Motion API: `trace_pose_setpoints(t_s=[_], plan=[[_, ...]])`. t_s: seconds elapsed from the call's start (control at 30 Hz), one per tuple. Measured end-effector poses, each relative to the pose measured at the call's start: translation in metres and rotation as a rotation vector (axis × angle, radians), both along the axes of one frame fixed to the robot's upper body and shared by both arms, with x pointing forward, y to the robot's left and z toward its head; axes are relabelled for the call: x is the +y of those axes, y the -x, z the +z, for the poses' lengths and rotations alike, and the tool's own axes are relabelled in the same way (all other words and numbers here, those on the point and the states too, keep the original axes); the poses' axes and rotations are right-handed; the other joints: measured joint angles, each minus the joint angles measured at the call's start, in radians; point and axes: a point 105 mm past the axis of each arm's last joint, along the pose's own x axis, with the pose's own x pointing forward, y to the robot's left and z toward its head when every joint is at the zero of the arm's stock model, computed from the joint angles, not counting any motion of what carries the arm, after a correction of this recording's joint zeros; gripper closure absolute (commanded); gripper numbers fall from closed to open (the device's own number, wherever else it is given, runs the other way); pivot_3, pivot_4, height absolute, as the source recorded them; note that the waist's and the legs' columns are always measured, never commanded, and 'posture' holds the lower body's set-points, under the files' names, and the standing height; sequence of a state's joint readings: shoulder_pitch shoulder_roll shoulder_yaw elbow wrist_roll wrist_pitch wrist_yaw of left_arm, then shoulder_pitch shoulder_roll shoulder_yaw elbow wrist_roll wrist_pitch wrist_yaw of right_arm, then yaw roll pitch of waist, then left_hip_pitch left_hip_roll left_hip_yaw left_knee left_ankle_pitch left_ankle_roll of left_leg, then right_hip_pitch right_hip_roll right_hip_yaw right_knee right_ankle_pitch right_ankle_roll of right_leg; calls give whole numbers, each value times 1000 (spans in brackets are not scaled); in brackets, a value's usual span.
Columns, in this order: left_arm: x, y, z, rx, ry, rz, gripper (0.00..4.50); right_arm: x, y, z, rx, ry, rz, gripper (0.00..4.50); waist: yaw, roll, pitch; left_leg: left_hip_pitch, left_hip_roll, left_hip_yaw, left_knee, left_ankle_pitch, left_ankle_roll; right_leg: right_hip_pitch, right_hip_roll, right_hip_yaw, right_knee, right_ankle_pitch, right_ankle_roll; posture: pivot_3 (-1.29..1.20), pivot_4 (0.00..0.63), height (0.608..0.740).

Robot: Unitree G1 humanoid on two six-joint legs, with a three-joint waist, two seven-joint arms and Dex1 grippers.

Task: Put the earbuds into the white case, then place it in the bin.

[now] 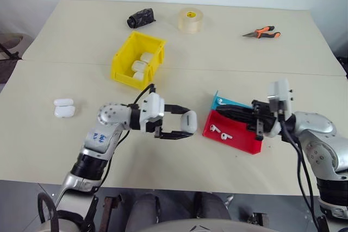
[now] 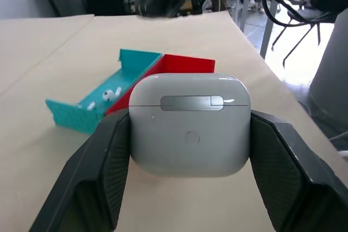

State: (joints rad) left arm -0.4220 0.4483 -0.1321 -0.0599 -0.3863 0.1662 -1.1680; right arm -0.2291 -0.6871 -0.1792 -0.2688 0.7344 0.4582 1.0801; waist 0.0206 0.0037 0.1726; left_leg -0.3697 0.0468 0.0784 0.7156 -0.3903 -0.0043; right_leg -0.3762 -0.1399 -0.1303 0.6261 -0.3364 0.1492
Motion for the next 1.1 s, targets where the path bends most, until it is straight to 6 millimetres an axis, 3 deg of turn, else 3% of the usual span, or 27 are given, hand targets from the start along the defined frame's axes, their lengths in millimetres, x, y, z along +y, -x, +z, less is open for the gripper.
trace_pose_setpoints(t_s=[0.23,0.37,0.5,0.67,0.87,1.1], plan=[[44,1,-1,73,135,272,1692,-7,5,-10,-45,-49,-39,1516,3,0,0,0,0,0,1,0,0,0,0,1,0,0,0,0,150,740],[74,-12,13,76,353,557,1692,-6,-1,-7,-172,-73,-121,153,2,0,0,0,0,-1,1,0,0,1,-1,1,0,0,0,0,150,740],[103,-23,11,66,390,768,1692,-10,-5,-7,-194,-71,-160,48,6,0,0,0,0,-1,1,0,0,1,0,0,0,0,0,0,150,740],[125,-59,32,51,503,945,1692,-9,-4,-8,-200,-70,-161,48,7,0,0,0,0,-1,1,0,0,1,0,0,0,0,0,0,150,740],[124,-107,55,69,442,981,1692,-8,-5,-9,-196,-64,-167,48,2,0,0,1,-1,0,0,0,0,1,0,-1,0,0,0,0,150,740],[105,-146,48,117,305,982,1692,0,-7,-12,-181,-66,-167,48,1,0,0,1,-1,1,0,0,0,0,0,-1,0,0,0,0,150,740]])
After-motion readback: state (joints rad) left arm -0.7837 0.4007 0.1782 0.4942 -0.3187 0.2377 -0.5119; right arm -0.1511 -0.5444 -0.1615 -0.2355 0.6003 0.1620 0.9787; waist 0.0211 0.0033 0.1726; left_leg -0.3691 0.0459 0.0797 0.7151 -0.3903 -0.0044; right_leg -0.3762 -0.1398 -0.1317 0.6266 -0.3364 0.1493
